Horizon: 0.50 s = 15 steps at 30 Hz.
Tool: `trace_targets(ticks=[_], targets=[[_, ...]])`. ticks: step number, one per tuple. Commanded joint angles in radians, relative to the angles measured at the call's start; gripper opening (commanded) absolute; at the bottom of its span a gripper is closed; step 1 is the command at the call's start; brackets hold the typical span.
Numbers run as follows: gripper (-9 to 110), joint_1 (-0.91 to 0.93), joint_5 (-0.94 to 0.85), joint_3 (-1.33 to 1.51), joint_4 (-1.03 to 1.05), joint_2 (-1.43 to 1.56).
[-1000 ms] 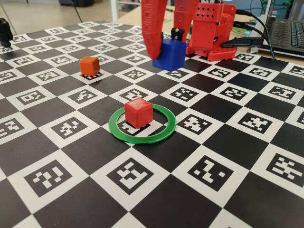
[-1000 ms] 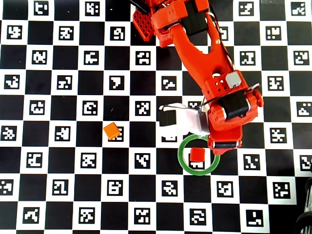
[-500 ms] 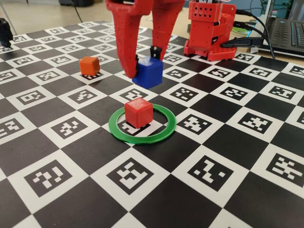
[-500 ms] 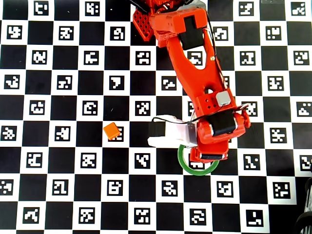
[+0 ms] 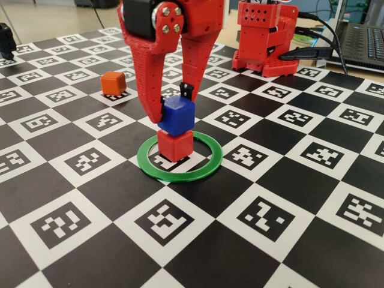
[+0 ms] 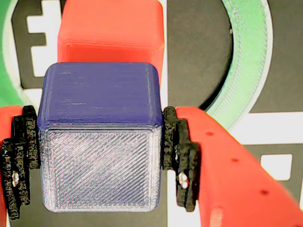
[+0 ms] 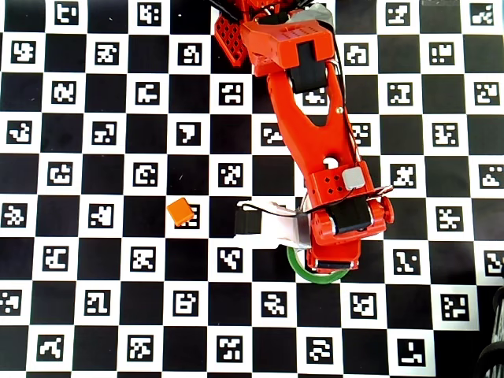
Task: Grab the red cube then put it in the green circle then put the blue cube on top and finally the orange cube on top
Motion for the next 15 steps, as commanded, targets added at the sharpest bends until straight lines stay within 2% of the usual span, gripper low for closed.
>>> trace_targets(ticks=[1, 13, 15], targets=[[-2, 0.018, -0.012, -0.08, -0.006, 0.035], [-1, 0.017, -0.02, -0.069, 0.008, 0.028], [7, 0.011, -0.018, -0.071, 0.023, 0.028]])
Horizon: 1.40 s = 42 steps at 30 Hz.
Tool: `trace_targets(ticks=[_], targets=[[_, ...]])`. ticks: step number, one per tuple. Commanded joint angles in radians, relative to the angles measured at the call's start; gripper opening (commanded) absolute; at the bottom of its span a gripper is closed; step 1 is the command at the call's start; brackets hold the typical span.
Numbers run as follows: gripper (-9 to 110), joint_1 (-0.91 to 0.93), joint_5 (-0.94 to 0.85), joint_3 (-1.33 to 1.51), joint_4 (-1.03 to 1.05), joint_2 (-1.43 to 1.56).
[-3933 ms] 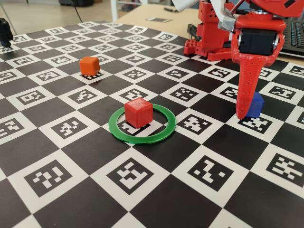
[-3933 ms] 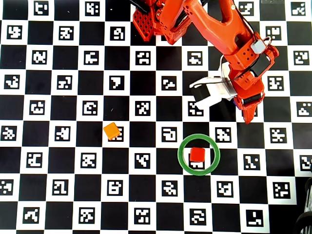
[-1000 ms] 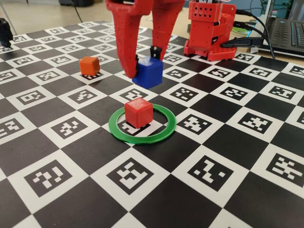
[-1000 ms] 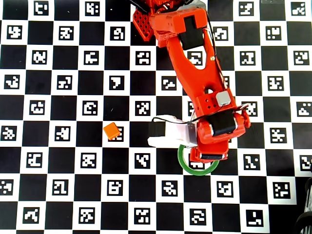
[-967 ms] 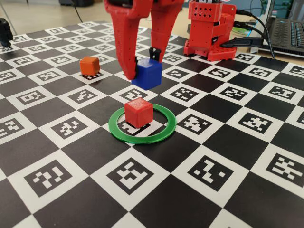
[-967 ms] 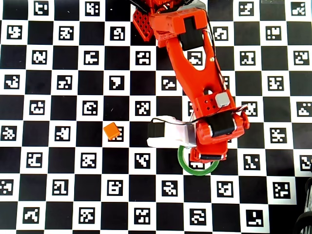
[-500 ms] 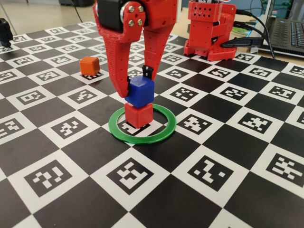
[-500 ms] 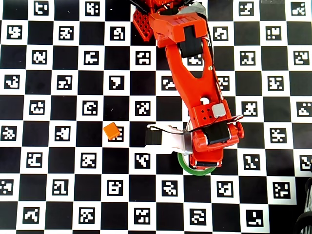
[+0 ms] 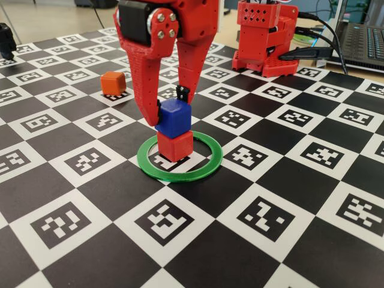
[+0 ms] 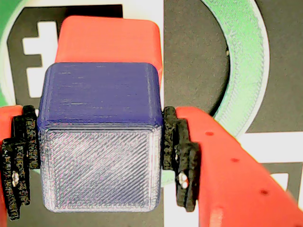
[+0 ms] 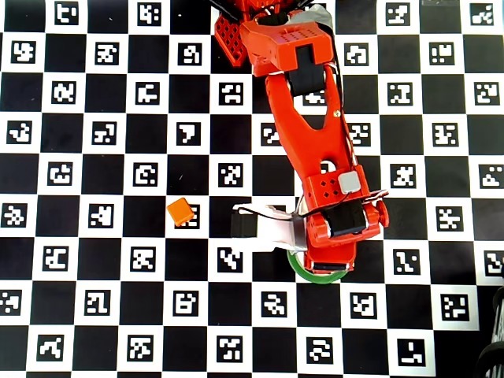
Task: Grab the red cube then put it in the green circle then put the blue cube on top and finally the orange cube on top
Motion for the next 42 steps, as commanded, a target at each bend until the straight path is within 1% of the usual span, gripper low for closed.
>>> trace_targets(ticks=[1, 2, 4, 7, 16, 20, 22, 25, 28, 30, 33, 38, 42], targets=[[12, 0.002, 0.005, -0.075, 0.031, 0.044], [15, 0.002, 0.012, -0.083, 0.038, 0.048], [29, -0.005, -0.003, -0.095, 0.058, 0.06], [30, -0.017, -0.025, -0.1, 0.077, 0.095], [35, -0.017, 0.015, -0.097, 0.103, 0.268], [40, 0.006, -0.038, -0.057, 0.135, 0.414], [40, 0.032, -0.08, -0.018, 0.137, 0.485], [40, 0.092, -0.089, 0.017, 0.175, 0.563], [40, 0.178, -0.219, 0.067, 0.209, 0.621], [40, 0.25, -0.391, 0.109, 0.221, 0.652], [41, 0.359, -0.448, 0.167, 0.195, 0.666], [49, 0.514, -0.548, 0.227, 0.143, 0.617], [51, 0.604, -0.634, 0.247, 0.104, 0.538]])
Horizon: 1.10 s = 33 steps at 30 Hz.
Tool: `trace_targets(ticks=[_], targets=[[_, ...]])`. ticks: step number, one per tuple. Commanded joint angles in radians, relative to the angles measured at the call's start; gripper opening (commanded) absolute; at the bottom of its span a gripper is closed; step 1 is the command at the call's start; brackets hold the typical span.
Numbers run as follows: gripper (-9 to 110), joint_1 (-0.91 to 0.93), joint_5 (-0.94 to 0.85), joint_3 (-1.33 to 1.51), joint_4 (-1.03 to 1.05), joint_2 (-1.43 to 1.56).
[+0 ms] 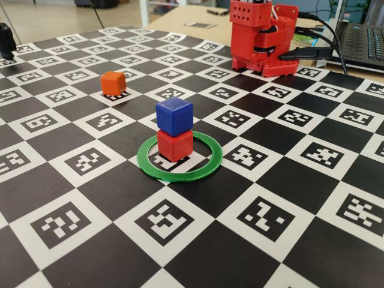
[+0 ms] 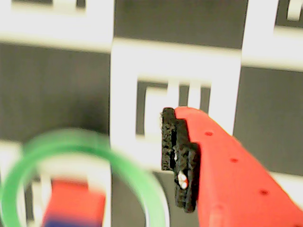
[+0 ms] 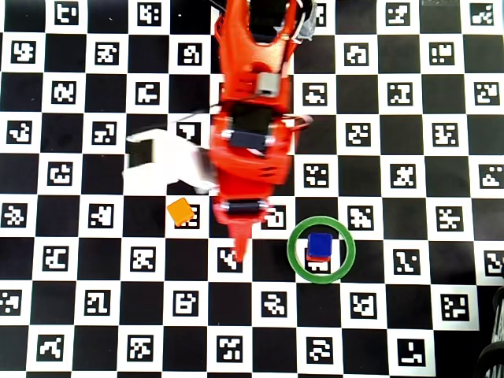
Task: Grab the red cube then put it in the green circle then put the blue cube on top and finally the orange cube on top
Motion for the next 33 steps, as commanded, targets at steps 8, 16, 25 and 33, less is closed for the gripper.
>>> trace_targets(ticks=[8, 16, 25, 33], targets=[[51, 0.138, -0.19, 0.077, -0.089, -0.104], [51, 0.167, -0.242, 0.233, -0.256, -0.167], [51, 0.184, -0.278, 0.359, -0.396, -0.193], [51, 0.178, -0.284, 0.39, -0.457, -0.21]])
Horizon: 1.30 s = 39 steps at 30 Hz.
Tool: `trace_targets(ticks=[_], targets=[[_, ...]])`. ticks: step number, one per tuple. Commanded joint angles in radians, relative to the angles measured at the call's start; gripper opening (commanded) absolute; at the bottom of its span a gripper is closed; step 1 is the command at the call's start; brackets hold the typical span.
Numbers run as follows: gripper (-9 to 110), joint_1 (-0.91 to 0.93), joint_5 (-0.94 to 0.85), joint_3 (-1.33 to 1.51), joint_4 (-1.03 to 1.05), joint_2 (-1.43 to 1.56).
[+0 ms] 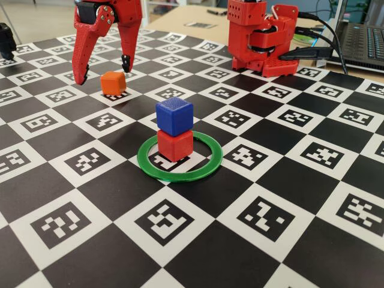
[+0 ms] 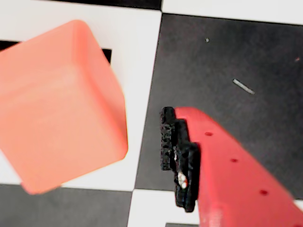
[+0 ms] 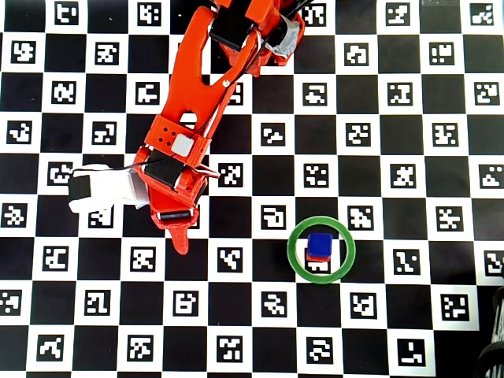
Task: Grab the red cube then put it in the green circle then put the blue cube on top and finally the orange cube on top
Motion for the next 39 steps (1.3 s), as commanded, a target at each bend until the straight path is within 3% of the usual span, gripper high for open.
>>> trace_targets(ticks=[1, 19, 29, 39], targets=[[51, 0.006, -0.014, 0.0, -0.025, 0.026], [50, 0.011, -0.293, 0.023, -0.097, 0.021], [50, 0.005, -0.319, 0.017, -0.114, 0.017], [37, -0.002, -0.311, 0.015, -0.114, 0.021]])
